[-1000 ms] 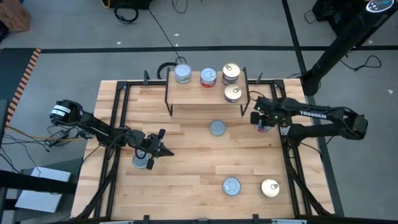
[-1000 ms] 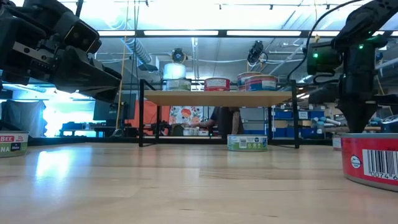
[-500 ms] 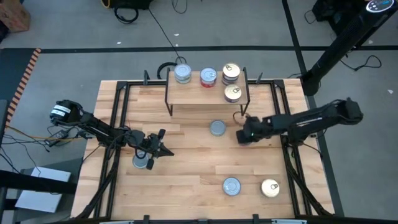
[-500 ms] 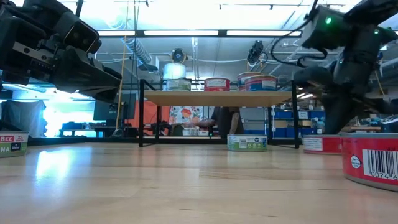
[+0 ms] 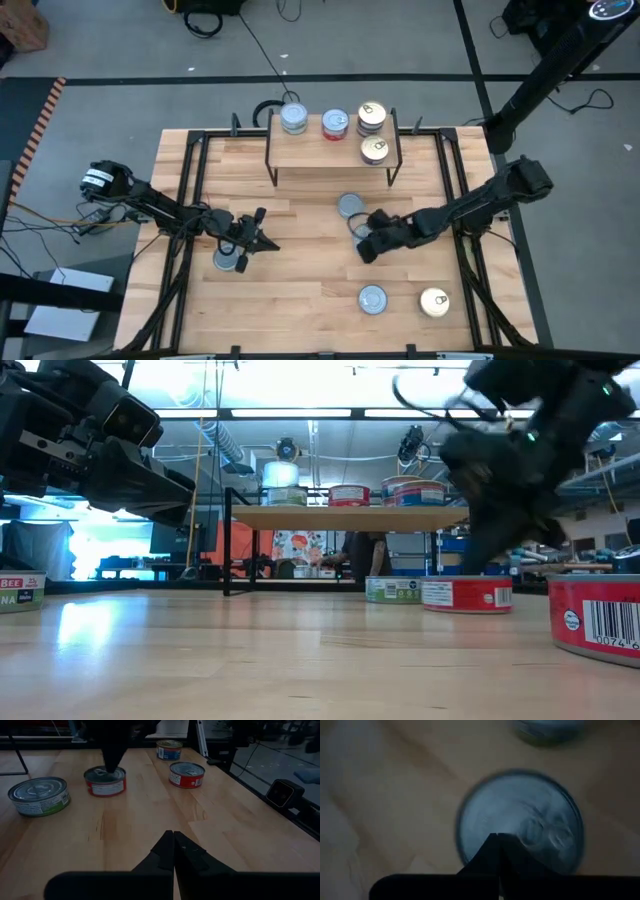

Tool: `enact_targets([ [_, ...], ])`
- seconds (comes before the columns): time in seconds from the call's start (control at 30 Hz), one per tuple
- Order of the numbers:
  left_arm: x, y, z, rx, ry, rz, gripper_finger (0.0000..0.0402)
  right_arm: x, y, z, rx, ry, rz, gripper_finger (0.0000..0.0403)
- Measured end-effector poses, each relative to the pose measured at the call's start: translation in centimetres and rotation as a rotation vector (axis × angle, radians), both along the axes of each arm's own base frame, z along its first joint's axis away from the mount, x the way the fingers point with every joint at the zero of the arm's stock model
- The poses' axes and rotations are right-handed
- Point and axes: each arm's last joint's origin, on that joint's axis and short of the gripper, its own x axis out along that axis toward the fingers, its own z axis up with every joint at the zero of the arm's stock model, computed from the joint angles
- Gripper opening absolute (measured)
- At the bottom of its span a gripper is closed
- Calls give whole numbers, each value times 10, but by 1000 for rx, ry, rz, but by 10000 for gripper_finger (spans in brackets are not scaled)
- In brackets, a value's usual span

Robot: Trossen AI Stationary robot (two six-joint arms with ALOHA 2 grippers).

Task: Stack canned seafood by type on shelf
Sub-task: Put the red tuna can on the shelf aligned with the red tuna cans

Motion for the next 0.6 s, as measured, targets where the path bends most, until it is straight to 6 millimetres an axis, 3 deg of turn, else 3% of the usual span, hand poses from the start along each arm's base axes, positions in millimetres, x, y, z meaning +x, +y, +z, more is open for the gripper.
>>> enact_targets([
  [0.17, 0, 0, 0, 2, 0, 2, 6, 36, 16, 28, -126, -53, 165, 19],
  [0.33, 0, 1, 0, 7, -1, 21, 6, 66, 37, 48, -188, 1, 359, 67],
  [0.6, 1, 2, 0, 43, -14, 66, 6, 86, 49, 38, -250, 372, 406, 160],
])
